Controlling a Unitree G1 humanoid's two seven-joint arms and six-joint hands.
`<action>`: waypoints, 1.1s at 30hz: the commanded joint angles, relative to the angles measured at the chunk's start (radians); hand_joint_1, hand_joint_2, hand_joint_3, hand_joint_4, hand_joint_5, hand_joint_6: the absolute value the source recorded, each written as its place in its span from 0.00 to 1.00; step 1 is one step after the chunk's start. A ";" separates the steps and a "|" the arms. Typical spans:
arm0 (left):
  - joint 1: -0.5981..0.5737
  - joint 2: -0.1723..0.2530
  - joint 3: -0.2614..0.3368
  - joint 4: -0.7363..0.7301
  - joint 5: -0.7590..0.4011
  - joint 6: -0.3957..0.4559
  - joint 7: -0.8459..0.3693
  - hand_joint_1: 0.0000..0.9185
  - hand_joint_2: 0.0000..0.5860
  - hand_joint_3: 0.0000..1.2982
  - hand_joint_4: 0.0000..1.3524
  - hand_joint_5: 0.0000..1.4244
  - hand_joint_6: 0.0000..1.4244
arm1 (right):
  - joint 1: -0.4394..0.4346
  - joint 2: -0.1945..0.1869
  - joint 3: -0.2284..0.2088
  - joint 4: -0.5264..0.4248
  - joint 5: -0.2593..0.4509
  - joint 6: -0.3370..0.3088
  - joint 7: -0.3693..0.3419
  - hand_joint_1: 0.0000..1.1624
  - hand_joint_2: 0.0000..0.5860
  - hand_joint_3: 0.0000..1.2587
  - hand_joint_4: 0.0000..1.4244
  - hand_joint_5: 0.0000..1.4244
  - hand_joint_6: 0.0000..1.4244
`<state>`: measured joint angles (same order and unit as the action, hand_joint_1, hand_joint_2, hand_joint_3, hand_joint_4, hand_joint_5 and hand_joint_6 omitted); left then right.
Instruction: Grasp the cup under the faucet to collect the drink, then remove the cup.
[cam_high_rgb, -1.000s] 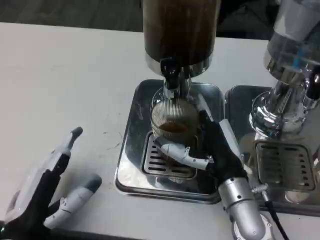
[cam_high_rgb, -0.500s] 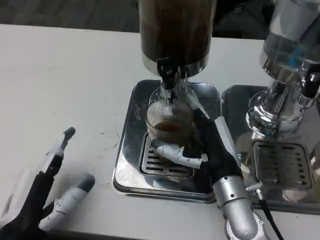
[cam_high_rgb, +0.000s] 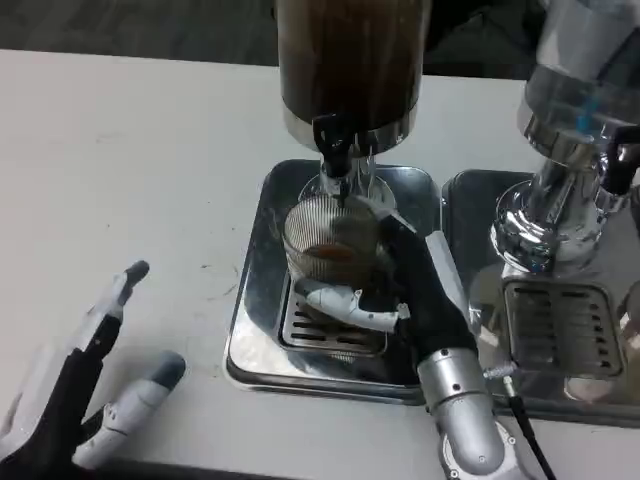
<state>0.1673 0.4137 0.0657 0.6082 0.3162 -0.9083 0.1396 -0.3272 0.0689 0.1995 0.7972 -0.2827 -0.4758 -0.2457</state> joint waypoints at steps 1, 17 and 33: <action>0.020 0.003 0.007 -0.019 -0.014 0.013 0.002 0.00 0.24 0.03 0.00 0.03 0.00 | 0.011 0.021 -0.005 0.044 0.012 0.026 0.003 0.91 0.35 0.32 0.33 0.33 0.39; 0.020 0.007 0.001 -0.026 -0.015 0.017 -0.007 0.00 0.24 0.04 0.00 0.03 0.00 | 0.019 0.033 -0.017 0.029 0.003 -0.018 -0.062 0.95 0.27 0.46 0.43 0.48 0.58; -0.004 -0.009 -0.017 -0.006 -0.014 0.013 -0.008 0.00 0.24 0.04 0.00 0.03 0.00 | 0.047 0.004 -0.006 -0.050 -0.020 -0.012 -0.064 0.95 0.19 0.51 0.50 0.59 0.83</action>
<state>0.1719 0.4106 0.0575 0.5919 0.3126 -0.8954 0.1373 -0.2953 0.0739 0.1897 0.7780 -0.2976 -0.4978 -0.3132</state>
